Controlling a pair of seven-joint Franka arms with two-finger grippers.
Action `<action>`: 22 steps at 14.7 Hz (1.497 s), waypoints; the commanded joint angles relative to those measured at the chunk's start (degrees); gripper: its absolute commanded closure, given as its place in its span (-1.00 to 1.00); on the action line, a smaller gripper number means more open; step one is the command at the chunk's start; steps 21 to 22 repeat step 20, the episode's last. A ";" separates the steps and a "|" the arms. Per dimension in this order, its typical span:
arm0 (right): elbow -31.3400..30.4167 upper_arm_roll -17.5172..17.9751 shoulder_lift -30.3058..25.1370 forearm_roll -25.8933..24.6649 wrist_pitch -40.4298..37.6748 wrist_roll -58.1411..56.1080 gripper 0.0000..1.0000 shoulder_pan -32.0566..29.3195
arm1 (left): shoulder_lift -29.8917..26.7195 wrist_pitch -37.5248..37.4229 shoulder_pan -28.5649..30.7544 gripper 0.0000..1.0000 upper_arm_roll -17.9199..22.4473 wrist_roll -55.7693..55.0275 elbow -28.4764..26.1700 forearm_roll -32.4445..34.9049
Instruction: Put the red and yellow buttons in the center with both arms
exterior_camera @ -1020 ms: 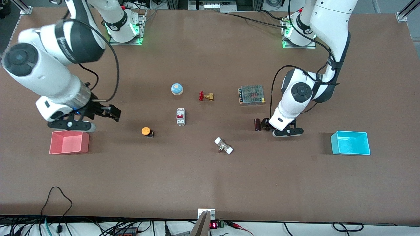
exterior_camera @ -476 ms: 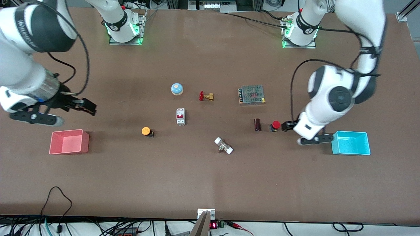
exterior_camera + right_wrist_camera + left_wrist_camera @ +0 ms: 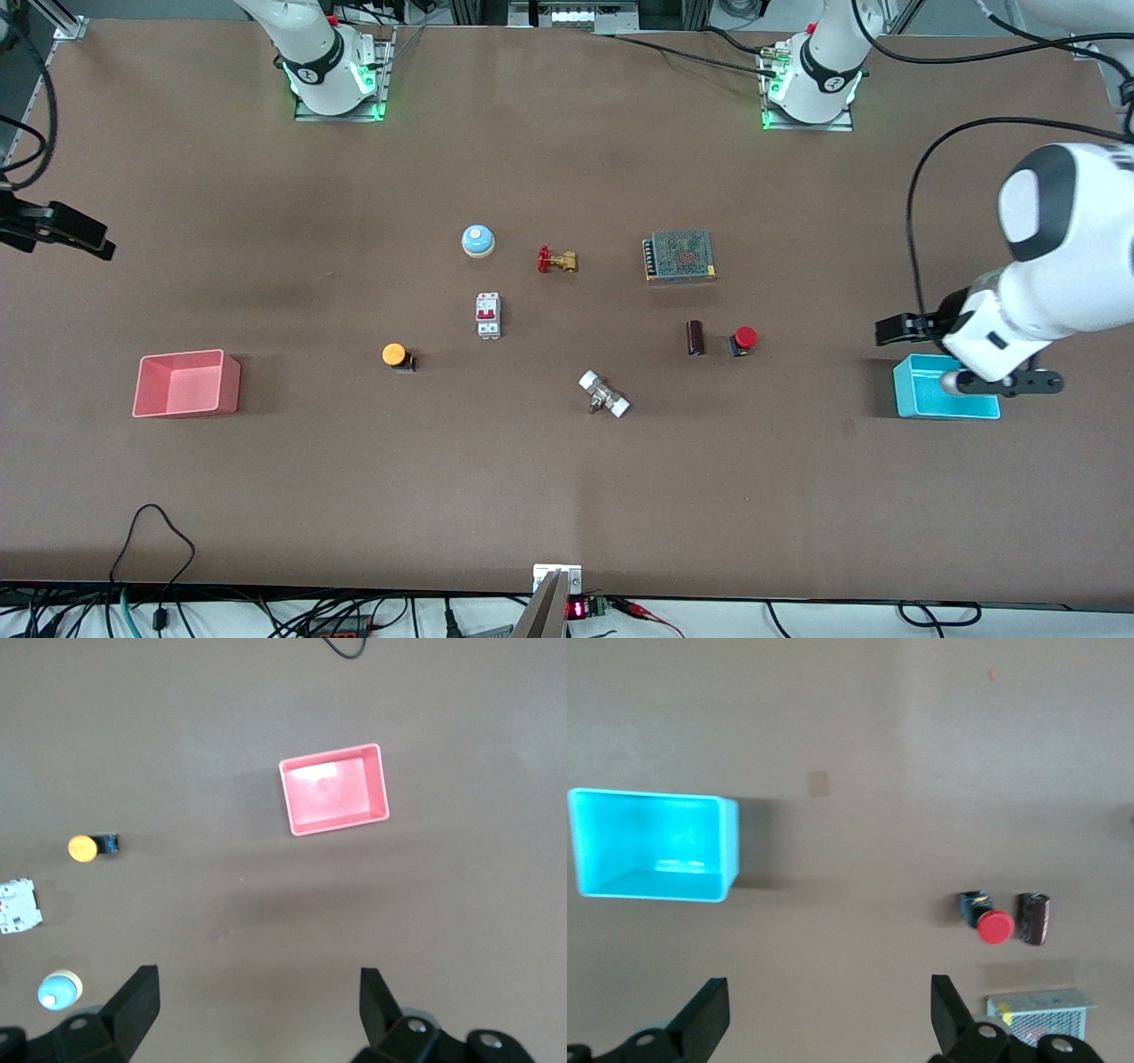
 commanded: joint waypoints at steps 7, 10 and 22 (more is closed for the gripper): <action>-4.77 0.48 -4.57 0.35 -2.33 -0.86 -1.00 0.35 | -11.16 -10.82 3.29 -1.00 -0.47 1.21 -0.60 -0.17; -4.86 0.48 -4.66 0.35 -3.04 -0.86 -1.00 0.35 | -14.15 -13.29 3.20 -1.00 -0.03 1.38 -0.86 0.09; -4.77 0.48 -5.10 0.52 -4.45 -0.95 -1.00 0.35 | -21.18 -15.40 4.43 -1.00 -0.55 1.56 -4.47 0.70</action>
